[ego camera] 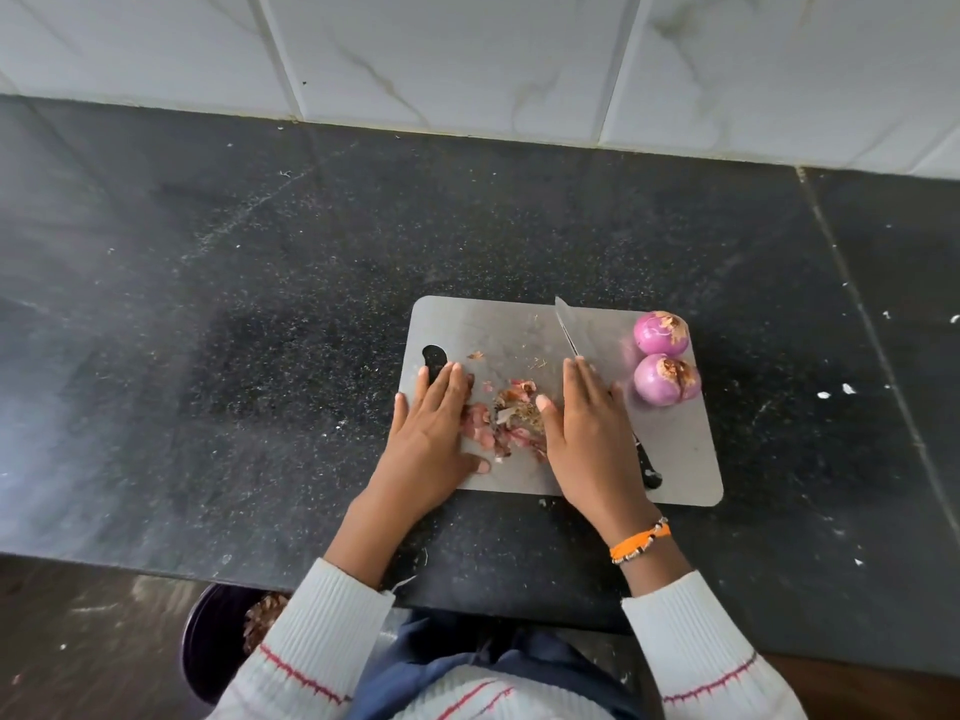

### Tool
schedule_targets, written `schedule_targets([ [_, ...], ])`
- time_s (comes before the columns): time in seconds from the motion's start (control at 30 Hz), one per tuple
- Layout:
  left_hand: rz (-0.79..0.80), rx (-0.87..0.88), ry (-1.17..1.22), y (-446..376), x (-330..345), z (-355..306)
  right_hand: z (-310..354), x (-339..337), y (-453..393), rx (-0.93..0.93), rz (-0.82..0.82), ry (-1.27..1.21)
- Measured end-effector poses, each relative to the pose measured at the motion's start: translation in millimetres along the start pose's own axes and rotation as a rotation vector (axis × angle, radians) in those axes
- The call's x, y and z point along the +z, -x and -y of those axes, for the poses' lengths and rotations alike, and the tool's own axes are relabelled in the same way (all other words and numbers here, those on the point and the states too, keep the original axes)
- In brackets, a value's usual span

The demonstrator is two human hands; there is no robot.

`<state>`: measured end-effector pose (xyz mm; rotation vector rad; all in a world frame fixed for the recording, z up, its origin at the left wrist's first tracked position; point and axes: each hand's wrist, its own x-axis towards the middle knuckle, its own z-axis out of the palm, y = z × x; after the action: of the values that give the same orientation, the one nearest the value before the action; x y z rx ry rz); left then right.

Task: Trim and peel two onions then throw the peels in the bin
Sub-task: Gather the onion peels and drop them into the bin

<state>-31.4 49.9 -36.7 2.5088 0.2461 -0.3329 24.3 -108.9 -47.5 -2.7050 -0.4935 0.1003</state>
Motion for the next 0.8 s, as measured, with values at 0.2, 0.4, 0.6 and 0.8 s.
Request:
schedule_targets([
  [0.2,0.031,0.023,0.049,2,-1,1,10,10,4,-0.148,0.107,-0.075],
  [0.4,-0.116,-0.008,-0.061,-9,5,-1,-4,10,11,-0.045,-0.005,0.048],
  [0.6,0.021,0.139,-0.033,-11,20,-15,2,4,6,-0.191,0.085,-0.087],
  [0.8,-0.056,0.201,0.348,-12,8,-27,5,0,-54,-0.129,0.063,-0.218],
])
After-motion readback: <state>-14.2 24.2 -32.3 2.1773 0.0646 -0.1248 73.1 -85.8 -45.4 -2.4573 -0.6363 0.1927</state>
